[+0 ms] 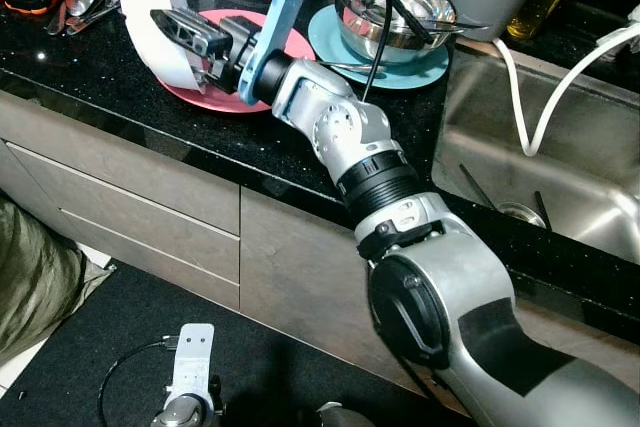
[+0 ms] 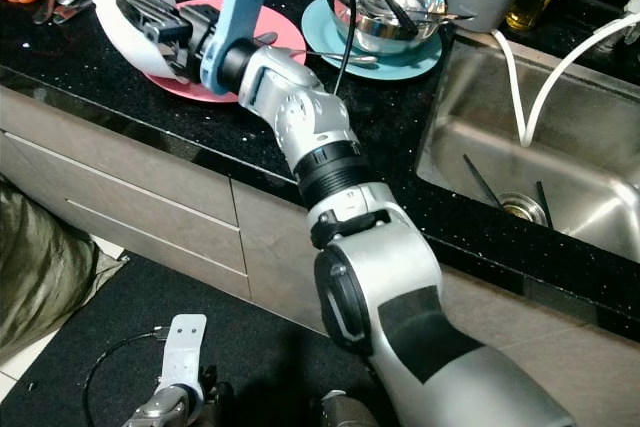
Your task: Kitchen organization
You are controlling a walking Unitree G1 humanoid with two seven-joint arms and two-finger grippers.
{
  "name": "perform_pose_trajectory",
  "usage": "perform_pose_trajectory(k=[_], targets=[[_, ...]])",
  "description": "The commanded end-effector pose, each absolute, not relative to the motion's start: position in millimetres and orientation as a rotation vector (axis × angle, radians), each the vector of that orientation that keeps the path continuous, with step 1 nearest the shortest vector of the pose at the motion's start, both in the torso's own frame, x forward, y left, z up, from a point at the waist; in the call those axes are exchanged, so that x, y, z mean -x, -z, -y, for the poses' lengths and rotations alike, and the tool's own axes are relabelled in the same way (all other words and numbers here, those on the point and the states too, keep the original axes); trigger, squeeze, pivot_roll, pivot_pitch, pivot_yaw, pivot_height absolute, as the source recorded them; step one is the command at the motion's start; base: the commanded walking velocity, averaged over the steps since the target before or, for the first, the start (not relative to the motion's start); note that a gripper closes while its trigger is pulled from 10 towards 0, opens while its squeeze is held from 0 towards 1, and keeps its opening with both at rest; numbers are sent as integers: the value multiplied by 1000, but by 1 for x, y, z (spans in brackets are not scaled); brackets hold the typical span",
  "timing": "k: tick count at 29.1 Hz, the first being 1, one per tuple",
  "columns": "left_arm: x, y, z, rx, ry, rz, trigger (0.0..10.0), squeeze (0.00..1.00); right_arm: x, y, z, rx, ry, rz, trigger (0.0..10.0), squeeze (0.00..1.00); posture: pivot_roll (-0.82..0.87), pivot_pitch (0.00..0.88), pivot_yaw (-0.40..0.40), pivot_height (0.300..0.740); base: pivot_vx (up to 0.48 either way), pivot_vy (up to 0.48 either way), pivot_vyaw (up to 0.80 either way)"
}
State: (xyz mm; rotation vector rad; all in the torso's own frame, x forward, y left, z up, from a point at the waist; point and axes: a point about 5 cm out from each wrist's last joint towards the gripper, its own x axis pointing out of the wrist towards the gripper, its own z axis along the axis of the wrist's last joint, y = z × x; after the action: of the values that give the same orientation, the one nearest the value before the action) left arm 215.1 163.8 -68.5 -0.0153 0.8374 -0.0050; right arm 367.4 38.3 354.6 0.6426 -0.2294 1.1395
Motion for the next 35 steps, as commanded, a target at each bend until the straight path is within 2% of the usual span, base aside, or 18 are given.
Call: perform_pose_trajectory(k=[1, 4, 6, 13, 25, 30, 35], targets=[[-204, 75, -159, 19, 15, -873, 10000, 0, -368, -356, -40, -780, -1135, 198, 0, 0, 72, 208, -133, 740, 0, 0, 0], [-204, 75, -159, 19, 16, -874, 10000, 0, -368, -357, -39, -851, -1134, 194, 0, 0, 73, 207, -133, 740, 0, 0, 0], [-204, 75, -159, 19, 15, -873, 10000, 0, -374, -355, -30, -1056, -1082, 193, 0, 0, 80, 206, -137, 740, 0, 0, 0], [-204, 75, -158, 20, 15, -873, 10000, 0, -378, -359, -21, -1202, -1031, 223, 0, 0, 82, 209, -134, 740, 0, 0, 0], [-205, 75, -158, 22, 14, -871, 10000, 0, -384, -382, 10, -1314, -1045, 361, 0, 0, 84, 212, -136, 740, 0, 0, 0], [-205, 75, -158, 20, 15, -871, 10000, 0, -376, -394, 19, -1344, -1188, 422, 0, 0, 81, 212, -128, 740, 0, 0, 0], [-205, 75, -159, 17, 16, -871, 10000, 0, -372, -395, 20, -1318, -1238, 427, 0, 0, 78, 210, -124, 740, 0, 0, 0]])
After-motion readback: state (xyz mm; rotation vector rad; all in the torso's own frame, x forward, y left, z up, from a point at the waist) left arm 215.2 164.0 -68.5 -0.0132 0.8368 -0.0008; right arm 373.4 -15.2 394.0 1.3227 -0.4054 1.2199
